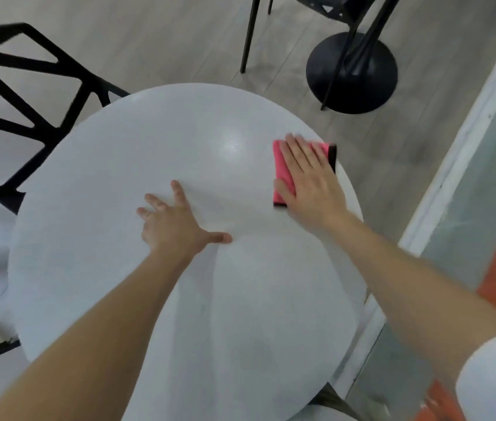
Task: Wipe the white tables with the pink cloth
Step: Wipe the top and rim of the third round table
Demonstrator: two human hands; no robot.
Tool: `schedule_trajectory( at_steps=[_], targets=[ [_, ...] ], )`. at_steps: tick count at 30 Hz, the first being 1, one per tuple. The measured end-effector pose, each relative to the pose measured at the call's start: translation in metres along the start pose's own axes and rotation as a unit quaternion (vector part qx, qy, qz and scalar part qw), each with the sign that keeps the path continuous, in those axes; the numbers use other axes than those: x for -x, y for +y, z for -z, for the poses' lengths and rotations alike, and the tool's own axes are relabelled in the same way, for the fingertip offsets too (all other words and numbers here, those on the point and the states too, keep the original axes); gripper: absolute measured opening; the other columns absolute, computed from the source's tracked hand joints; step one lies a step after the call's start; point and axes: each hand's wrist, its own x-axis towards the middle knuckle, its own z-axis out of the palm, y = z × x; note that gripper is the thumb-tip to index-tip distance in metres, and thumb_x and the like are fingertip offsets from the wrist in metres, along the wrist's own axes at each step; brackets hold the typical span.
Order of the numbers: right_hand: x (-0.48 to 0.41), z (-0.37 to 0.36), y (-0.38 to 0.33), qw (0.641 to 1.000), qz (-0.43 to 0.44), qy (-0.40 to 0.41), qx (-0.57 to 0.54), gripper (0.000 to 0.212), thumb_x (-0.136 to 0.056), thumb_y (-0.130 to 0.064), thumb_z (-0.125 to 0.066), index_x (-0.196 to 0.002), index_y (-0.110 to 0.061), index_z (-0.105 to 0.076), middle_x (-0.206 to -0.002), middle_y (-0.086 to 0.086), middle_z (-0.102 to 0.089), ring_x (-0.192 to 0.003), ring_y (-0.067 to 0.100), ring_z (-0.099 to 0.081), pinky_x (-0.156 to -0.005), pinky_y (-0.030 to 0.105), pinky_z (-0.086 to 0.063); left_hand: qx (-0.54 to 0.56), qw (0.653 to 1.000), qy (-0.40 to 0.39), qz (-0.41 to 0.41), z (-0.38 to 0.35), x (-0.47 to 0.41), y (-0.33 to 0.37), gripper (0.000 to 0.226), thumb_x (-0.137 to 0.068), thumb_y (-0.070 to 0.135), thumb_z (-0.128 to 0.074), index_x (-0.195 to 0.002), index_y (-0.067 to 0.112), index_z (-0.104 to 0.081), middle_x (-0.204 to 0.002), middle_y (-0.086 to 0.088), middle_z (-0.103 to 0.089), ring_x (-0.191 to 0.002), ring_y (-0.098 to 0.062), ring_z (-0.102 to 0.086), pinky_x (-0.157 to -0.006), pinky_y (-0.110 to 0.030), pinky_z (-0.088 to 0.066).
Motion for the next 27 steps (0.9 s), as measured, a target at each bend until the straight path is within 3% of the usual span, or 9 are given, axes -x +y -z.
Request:
schedule_trajectory(
  at_steps=[3, 7, 11, 14, 17, 22, 27],
  targets=[
    [0.108, -0.002, -0.024, 0.998, -0.052, -0.028, -0.008, 0.075, -0.116, -0.047, -0.036, -0.173, -0.006, -0.009, -0.182, 0.01, -0.005, -0.169, 0.025, -0.002, -0.135, 0.053, -0.017, -0.005, 1.0, -0.005, -0.008, 0.001, 0.002, -0.001, 0.175, -0.035, 0.104, -0.076, -0.167, 0.031, 0.013, -0.172, -0.031, -0.01, -0.153, -0.058, -0.027, -0.097, -0.059, -0.056],
    [0.164, -0.005, -0.02, 0.996, 0.035, -0.076, -0.007, 0.08, -0.113, -0.049, -0.046, -0.173, -0.007, -0.014, -0.183, 0.008, -0.004, -0.169, 0.026, -0.005, -0.133, 0.057, -0.023, 0.005, 1.0, -0.001, -0.006, 0.001, 0.002, -0.002, 0.175, -0.035, 0.101, -0.079, -0.167, 0.032, 0.013, -0.171, -0.031, -0.009, -0.152, -0.057, -0.025, -0.097, -0.06, -0.056],
    [0.084, -0.01, 0.0, 0.998, 0.048, -0.033, 0.009, 0.079, -0.111, -0.05, -0.046, -0.173, -0.009, -0.02, -0.182, 0.008, -0.013, -0.169, 0.025, -0.01, -0.134, 0.054, -0.02, 0.009, 1.0, -0.004, -0.01, -0.004, -0.003, -0.002, 0.175, -0.038, 0.098, -0.082, -0.168, 0.031, 0.014, -0.174, -0.032, -0.004, -0.157, -0.059, -0.018, -0.102, -0.062, -0.053],
    [0.003, -0.012, -0.02, 0.998, -0.062, 0.01, 0.012, 0.077, -0.112, -0.052, -0.036, -0.173, -0.009, -0.019, -0.182, 0.01, -0.013, -0.169, 0.025, -0.009, -0.135, 0.051, -0.013, 0.018, 1.0, -0.001, -0.006, -0.007, -0.007, -0.002, 0.176, -0.036, 0.096, -0.085, -0.168, 0.032, 0.012, -0.174, -0.032, -0.004, -0.157, -0.059, -0.019, -0.105, -0.064, -0.052],
    [-0.018, -0.021, -0.058, 0.988, -0.148, 0.036, 0.008, 0.076, -0.112, -0.05, -0.026, -0.173, -0.006, -0.013, -0.182, 0.013, -0.009, -0.169, 0.026, -0.005, -0.136, 0.051, -0.01, 0.026, 1.0, -0.002, 0.004, -0.007, -0.009, 0.0, 0.177, -0.036, 0.093, -0.088, -0.169, 0.032, 0.011, -0.175, -0.031, -0.004, -0.157, -0.057, -0.021, -0.108, -0.063, -0.05],
    [0.118, -0.025, -0.093, 0.999, -0.024, -0.004, -0.03, 0.072, -0.116, -0.044, -0.033, -0.174, -0.009, -0.008, -0.183, 0.008, -0.002, -0.169, 0.022, 0.003, -0.136, 0.05, -0.009, 0.035, 0.999, 0.005, -0.007, -0.004, -0.003, 0.001, 0.176, -0.038, 0.091, -0.09, -0.171, 0.032, 0.008, -0.175, -0.031, -0.006, -0.157, -0.058, -0.021, -0.111, -0.066, -0.048],
    [0.208, -0.023, -0.082, 0.996, -0.011, -0.073, -0.057, 0.072, -0.117, -0.049, -0.033, -0.174, -0.012, -0.01, -0.183, 0.003, -0.001, -0.169, 0.019, 0.003, -0.137, 0.049, -0.006, 0.051, 0.998, 0.036, -0.022, -0.012, 0.004, -0.008, 0.166, -0.037, 0.097, -0.084, -0.168, 0.032, -0.005, -0.175, -0.024, -0.013, -0.156, -0.053, -0.025, -0.099, -0.059, -0.052]
  ],
)
